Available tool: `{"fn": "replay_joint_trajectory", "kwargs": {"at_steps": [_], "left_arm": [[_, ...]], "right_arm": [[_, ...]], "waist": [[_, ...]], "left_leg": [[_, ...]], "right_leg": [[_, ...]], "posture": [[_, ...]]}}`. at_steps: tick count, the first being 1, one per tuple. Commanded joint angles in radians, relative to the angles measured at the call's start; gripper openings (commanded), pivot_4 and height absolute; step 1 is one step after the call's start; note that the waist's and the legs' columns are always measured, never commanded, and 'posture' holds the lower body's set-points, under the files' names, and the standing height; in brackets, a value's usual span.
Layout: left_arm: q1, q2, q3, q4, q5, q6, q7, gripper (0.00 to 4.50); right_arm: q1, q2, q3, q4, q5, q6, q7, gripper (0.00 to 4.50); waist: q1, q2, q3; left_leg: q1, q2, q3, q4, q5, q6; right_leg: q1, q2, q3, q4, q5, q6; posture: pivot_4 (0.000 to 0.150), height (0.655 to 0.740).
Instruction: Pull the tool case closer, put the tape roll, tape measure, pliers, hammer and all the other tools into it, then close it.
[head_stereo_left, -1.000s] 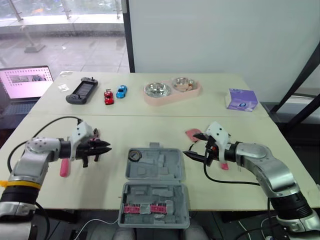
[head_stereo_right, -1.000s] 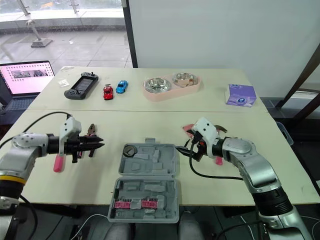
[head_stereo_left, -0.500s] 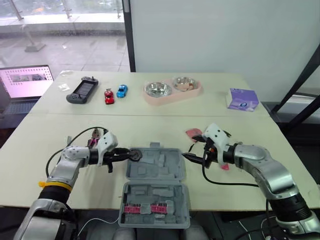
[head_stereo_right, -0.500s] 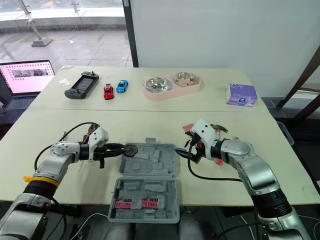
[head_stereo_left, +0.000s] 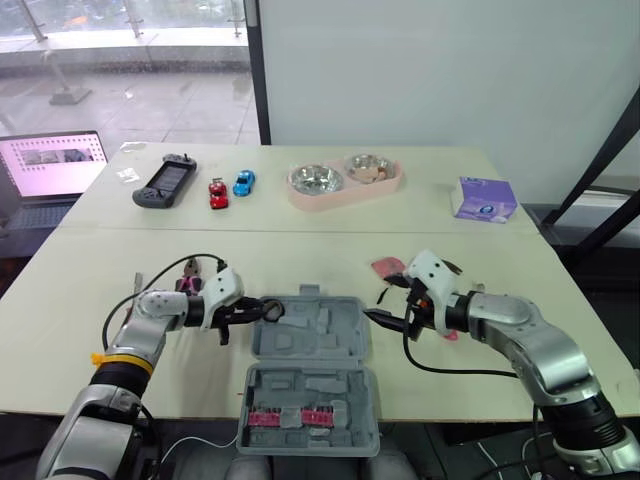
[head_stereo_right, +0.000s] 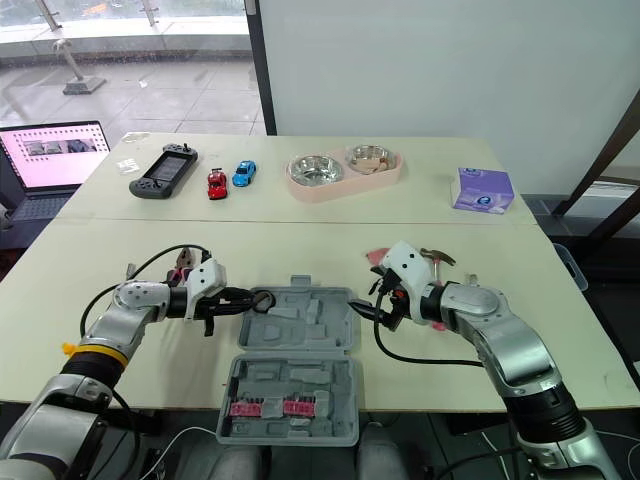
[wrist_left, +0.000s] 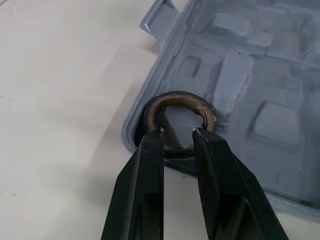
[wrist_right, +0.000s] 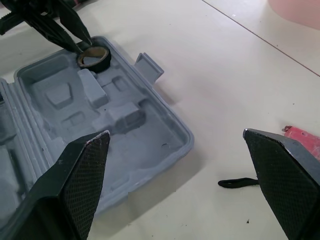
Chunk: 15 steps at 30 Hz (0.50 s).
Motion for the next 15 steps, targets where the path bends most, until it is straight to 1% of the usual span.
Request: {"fn": "replay_joint_trajectory", "kwargs": {"at_steps": [1, 7, 12, 15], "left_arm": [[-0.003, 0.039, 0.002, -0.040, 0.001, 0.065, -0.032, 0.96], [-0.048, 0.048, 0.024, -0.094, -0.032, 0.130, -0.049, 0.96], [-0.058, 0.015, 0.045, -0.134, -0.092, 0.180, -0.073, 0.96], [-0.053, -0.007, 0.033, -0.127, -0.089, 0.178, -0.067, 0.96]], "right_arm": [[-0.017, 0.008, -0.020, -0.034, 0.013, -0.007, -0.003, 4.50], [-0.022, 0.013, -0.014, -0.025, 0.009, -0.013, -0.006, 4.50], [-0.020, 0.018, -0.014, -0.022, 0.005, -0.018, -0.008, 4.50], [-0.016, 0.019, -0.014, -0.021, 0.003, -0.021, -0.009, 4.50]], "waist": [[0.000, 0.000, 0.000], [0.004, -0.001, 0.000], [0.006, -0.001, 0.000], [0.006, -0.001, 0.000]], "left_leg": [[0.000, 0.000, 0.000, 0.000, 0.000, 0.000], [-0.001, 0.000, 0.000, 0.000, 0.000, 0.000], [-0.001, 0.000, 0.000, 0.000, 0.000, 0.000], [-0.001, 0.000, 0.000, 0.000, 0.000, 0.000]], "right_leg": [[0.000, 0.000, 0.000, 0.000, 0.000, 0.000], [0.000, 0.000, 0.000, 0.000, 0.000, 0.000], [0.000, 0.000, 0.000, 0.000, 0.000, 0.000], [-0.001, 0.000, 0.000, 0.000, 0.000, 0.000]], "posture": [[0.150, 0.7387], [0.150, 0.7387], [0.150, 0.7387], [0.150, 0.7387]]}}
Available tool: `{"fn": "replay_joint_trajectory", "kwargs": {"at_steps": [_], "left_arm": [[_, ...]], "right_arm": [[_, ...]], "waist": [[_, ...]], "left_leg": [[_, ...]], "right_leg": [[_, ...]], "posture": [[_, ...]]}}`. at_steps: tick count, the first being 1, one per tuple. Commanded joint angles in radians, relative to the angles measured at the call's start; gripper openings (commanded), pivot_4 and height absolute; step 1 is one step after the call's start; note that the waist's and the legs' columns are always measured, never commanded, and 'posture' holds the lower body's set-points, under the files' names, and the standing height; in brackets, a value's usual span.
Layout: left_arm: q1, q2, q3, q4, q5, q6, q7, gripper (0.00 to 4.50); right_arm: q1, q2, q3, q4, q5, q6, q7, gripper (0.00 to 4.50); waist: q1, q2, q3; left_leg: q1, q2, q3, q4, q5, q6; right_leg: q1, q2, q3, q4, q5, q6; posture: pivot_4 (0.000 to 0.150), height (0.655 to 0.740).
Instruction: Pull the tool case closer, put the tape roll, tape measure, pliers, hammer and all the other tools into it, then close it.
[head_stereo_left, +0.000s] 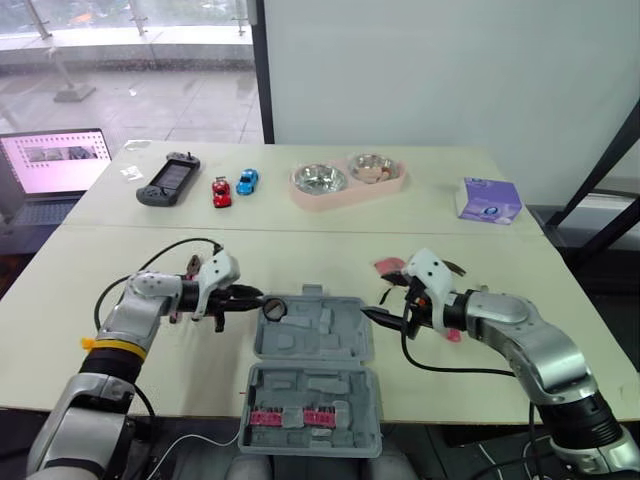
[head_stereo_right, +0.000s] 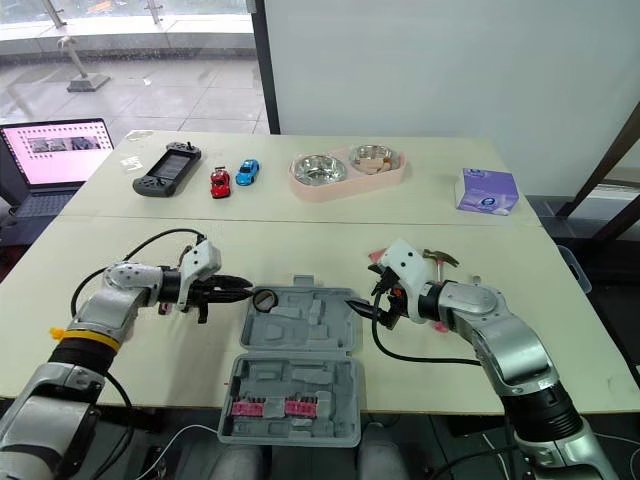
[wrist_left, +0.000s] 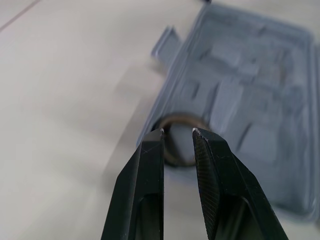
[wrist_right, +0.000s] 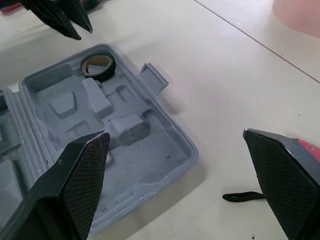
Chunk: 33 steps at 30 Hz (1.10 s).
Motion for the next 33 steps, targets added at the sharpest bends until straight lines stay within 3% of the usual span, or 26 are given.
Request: {"fn": "replay_joint_trajectory", "kwargs": {"at_steps": [1, 13, 20, 25, 33], "left_arm": [[-0.006, -0.015, 0.007, -0.008, -0.011, -0.005, -0.001, 0.96], [-0.004, -0.071, -0.062, 0.169, 0.110, -0.141, 0.073, 0.96], [-0.024, -0.070, -0.026, 0.152, 0.063, -0.123, 0.050, 0.96], [-0.001, -0.011, 0.017, 0.022, -0.003, -0.055, -0.007, 0.96], [0.126, 0.240, 0.239, -0.288, -0.180, 0.222, -0.022, 0.96]], "right_arm": [[-0.010, 0.003, -0.014, -0.020, 0.000, -0.016, -0.005, 4.50], [-0.018, -0.003, -0.023, -0.018, -0.002, -0.014, -0.006, 4.50], [-0.011, -0.006, -0.034, -0.022, 0.002, -0.013, -0.005, 4.50], [0.003, -0.012, -0.062, -0.027, 0.021, -0.016, 0.002, 4.50], [0.083, -0.062, -0.243, 0.001, 0.081, -0.061, 0.045, 4.50]], "waist": [[-0.002, 0.000, 0.000], [0.000, 0.000, 0.000], [-0.004, 0.000, 0.000], [-0.003, 0.000, 0.000], [-0.007, 0.000, 0.001]], "left_leg": [[0.000, 0.000, 0.000, 0.000, 0.000, 0.000], [0.000, 0.000, 0.000, 0.000, 0.000, 0.000], [0.001, 0.000, 0.000, 0.000, 0.000, 0.000], [0.000, 0.000, 0.000, 0.000, 0.000, 0.000], [0.000, 0.000, 0.000, -0.001, 0.000, 0.000]], "right_leg": [[0.000, 0.000, 0.000, 0.000, 0.000, 0.000], [0.000, 0.000, 0.000, 0.000, 0.000, 0.000], [0.000, 0.000, 0.000, 0.000, 0.000, 0.000], [0.000, 0.000, 0.000, 0.000, 0.000, 0.000], [-0.001, 0.000, 0.000, 0.000, -0.001, 0.001]], "posture": [[0.150, 0.7387], [0.150, 0.7387], [0.150, 0.7387], [0.150, 0.7387], [0.150, 0.7387]]}}
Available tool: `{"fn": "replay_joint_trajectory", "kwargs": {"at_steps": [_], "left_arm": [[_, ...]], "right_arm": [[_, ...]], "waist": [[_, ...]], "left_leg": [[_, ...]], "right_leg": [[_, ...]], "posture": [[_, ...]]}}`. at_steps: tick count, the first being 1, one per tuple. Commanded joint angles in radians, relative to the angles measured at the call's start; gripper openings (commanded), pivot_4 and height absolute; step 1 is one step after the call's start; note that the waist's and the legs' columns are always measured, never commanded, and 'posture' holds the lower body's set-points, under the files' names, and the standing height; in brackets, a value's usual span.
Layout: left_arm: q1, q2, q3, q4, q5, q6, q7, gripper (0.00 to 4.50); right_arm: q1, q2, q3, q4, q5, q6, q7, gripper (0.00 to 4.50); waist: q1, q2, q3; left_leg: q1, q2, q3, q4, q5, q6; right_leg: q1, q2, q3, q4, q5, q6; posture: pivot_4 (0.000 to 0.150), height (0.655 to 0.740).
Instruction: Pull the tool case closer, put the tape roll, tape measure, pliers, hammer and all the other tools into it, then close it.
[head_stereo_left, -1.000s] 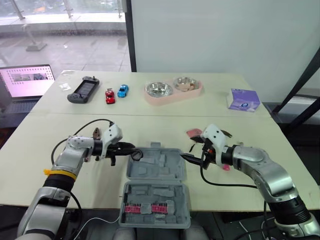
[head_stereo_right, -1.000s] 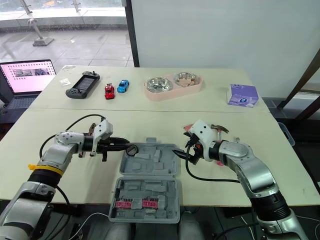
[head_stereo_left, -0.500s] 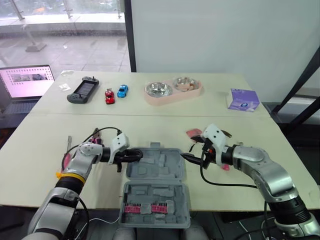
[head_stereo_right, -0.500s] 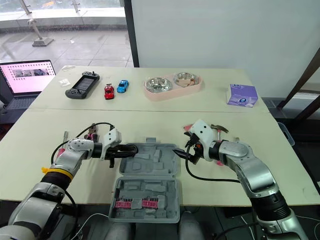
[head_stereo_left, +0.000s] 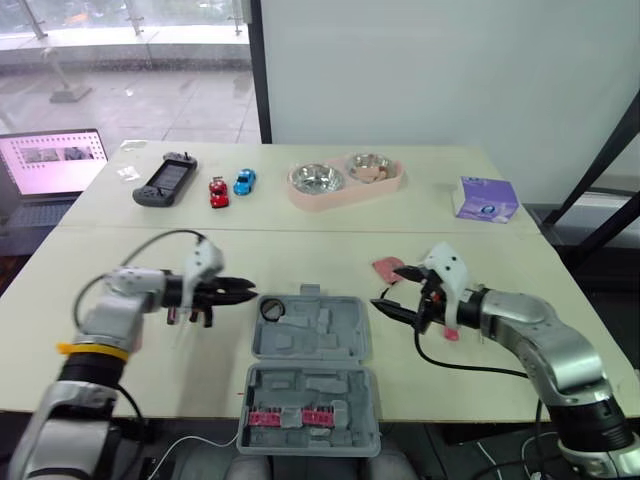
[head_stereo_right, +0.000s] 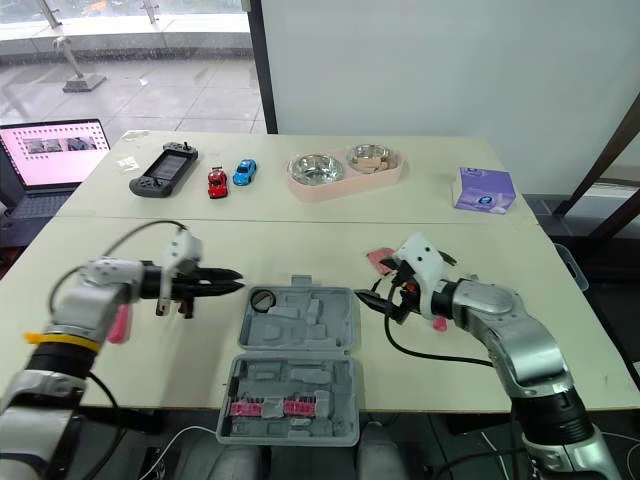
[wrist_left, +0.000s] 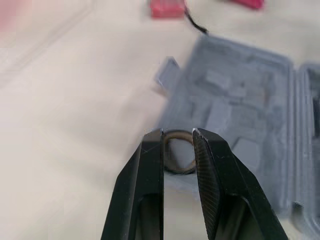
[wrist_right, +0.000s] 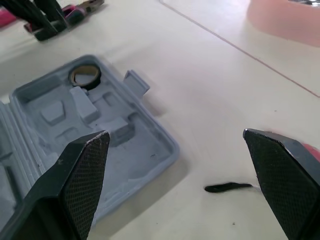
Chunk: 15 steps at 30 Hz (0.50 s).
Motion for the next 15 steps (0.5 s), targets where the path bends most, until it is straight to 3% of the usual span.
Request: {"fn": "replay_joint_trajectory", "kwargs": {"at_steps": [1, 5, 6, 9, 13, 14, 15], "left_arm": [[0.101, 0.121, 0.140, -0.065, -0.057, 0.090, 0.014, 0.96], [0.297, 0.258, 0.319, 0.087, -0.017, 0.025, 0.088, 0.96], [0.340, 0.280, 0.361, 0.139, -0.007, -0.013, 0.115, 1.19], [0.461, 0.338, 0.470, 0.283, 0.014, -0.128, 0.163, 2.18], [0.574, 0.366, 0.624, 0.466, -0.010, -0.228, 0.221, 4.15], [0.600, 0.364, 0.653, 0.498, -0.016, -0.250, 0.226, 4.45], [0.623, 0.358, 0.679, 0.518, -0.029, -0.263, 0.228, 4.45]], "right_arm": [[0.056, -0.059, -0.144, 0.025, 0.034, -0.062, 0.041, 4.50], [0.156, -0.113, -0.313, 0.150, 0.050, -0.156, 0.092, 4.50], [0.180, -0.121, -0.348, 0.188, 0.047, -0.185, 0.100, 4.50], [0.258, -0.158, -0.423, 0.317, 0.009, -0.302, 0.139, 4.50], [0.336, -0.203, -0.518, 0.507, 0.013, -0.428, 0.220, 4.50], [0.349, -0.212, -0.533, 0.554, 0.011, -0.456, 0.238, 4.50], [0.359, -0.221, -0.544, 0.595, 0.011, -0.481, 0.253, 4.50]], "waist": [[-0.002, 0.001, 0.000], [-0.006, 0.001, 0.001], [-0.006, 0.001, 0.001], [-0.009, -0.001, 0.002], [-0.009, 0.000, 0.003], [-0.016, 0.001, 0.003], [-0.021, 0.001, 0.004]], "left_leg": [[0.000, 0.000, 0.000, 0.000, 0.000, 0.000], [0.000, 0.000, 0.000, -0.001, 0.000, 0.000], [0.000, 0.000, 0.001, -0.002, 0.000, 0.000], [0.000, 0.000, 0.001, -0.001, -0.001, 0.000], [0.000, 0.000, 0.002, -0.001, -0.003, -0.003], [0.000, 0.000, 0.002, -0.002, -0.003, -0.004], [0.000, 0.000, 0.003, -0.003, -0.003, -0.004]], "right_leg": [[0.000, 0.000, 0.000, 0.000, -0.001, 0.002], [-0.002, 0.000, 0.000, 0.000, -0.002, 0.002], [-0.003, 0.000, 0.000, 0.000, -0.002, 0.002], [-0.004, 0.000, 0.000, 0.000, -0.002, 0.002], [-0.007, -0.002, -0.001, -0.006, -0.001, 0.001], [-0.006, -0.002, -0.001, -0.009, -0.001, 0.001], [-0.006, -0.002, -0.001, -0.012, -0.001, 0.000]], "posture": [[0.150, 0.7387], [0.150, 0.7387], [0.150, 0.7387], [0.150, 0.7387], [0.150, 0.7387], [0.150, 0.7387], [0.150, 0.7387]]}}
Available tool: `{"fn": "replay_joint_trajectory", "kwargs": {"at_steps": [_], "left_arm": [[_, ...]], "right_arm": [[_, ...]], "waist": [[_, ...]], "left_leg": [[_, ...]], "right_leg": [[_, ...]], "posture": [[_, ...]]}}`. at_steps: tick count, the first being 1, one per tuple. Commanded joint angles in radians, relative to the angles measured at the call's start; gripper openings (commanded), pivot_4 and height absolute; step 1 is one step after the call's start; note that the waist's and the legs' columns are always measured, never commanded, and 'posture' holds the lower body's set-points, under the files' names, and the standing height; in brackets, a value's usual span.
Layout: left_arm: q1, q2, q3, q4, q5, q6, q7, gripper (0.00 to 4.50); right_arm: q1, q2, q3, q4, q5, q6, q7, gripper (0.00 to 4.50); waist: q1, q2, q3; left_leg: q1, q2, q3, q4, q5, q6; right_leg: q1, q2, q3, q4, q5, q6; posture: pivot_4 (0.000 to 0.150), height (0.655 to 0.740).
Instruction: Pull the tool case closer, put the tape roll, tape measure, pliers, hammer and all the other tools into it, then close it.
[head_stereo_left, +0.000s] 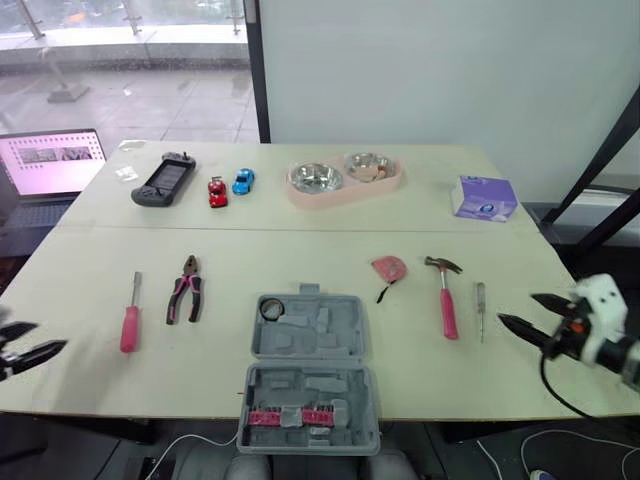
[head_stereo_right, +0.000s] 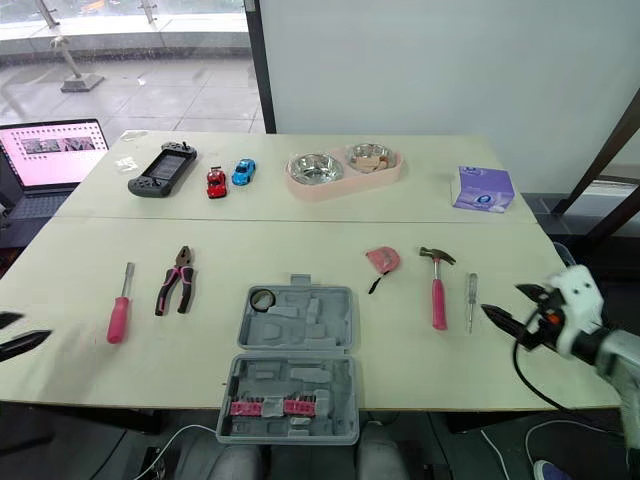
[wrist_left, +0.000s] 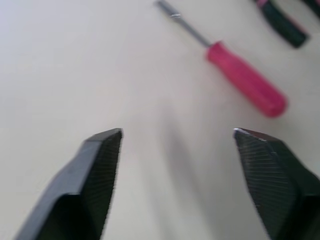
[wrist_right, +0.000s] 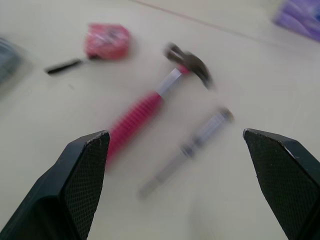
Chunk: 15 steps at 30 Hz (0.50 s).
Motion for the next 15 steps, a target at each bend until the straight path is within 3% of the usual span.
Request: {"fn": "replay_joint_trajectory", "kwargs": {"at_steps": [1, 7, 15], "left_arm": [[0.054, 0.006, 0.105, 0.064, -0.039, -0.068, 0.020, 4.45], [0.114, -0.048, 0.133, 0.038, -0.062, -0.090, 0.039, 4.45], [0.159, -0.106, 0.134, -0.057, -0.083, -0.068, 0.066, 4.45]], "right_arm": [[0.024, -0.041, -0.077, 0.118, 0.005, -0.100, 0.055, 4.50], [0.005, -0.046, -0.071, 0.213, 0.005, -0.167, 0.071, 4.50], [-0.003, -0.032, -0.047, 0.186, 0.011, -0.160, 0.048, 4.50]], "waist": [[-0.009, 0.000, 0.000], [-0.031, 0.000, 0.000], [-0.037, 0.000, 0.000]], "left_leg": [[0.000, 0.000, 0.001, 0.000, 0.000, 0.000], [0.000, 0.000, 0.003, 0.000, -0.001, -0.002], [0.001, 0.000, 0.003, 0.000, -0.001, -0.002]], "right_leg": [[0.000, -0.002, 0.000, -0.001, 0.000, 0.000], [0.001, -0.002, 0.000, -0.002, 0.001, -0.002], [0.001, -0.002, 0.000, -0.002, 0.002, -0.002]], "posture": [[0.150, 0.7387], [0.150, 0.7387], [0.150, 0.7387]]}}
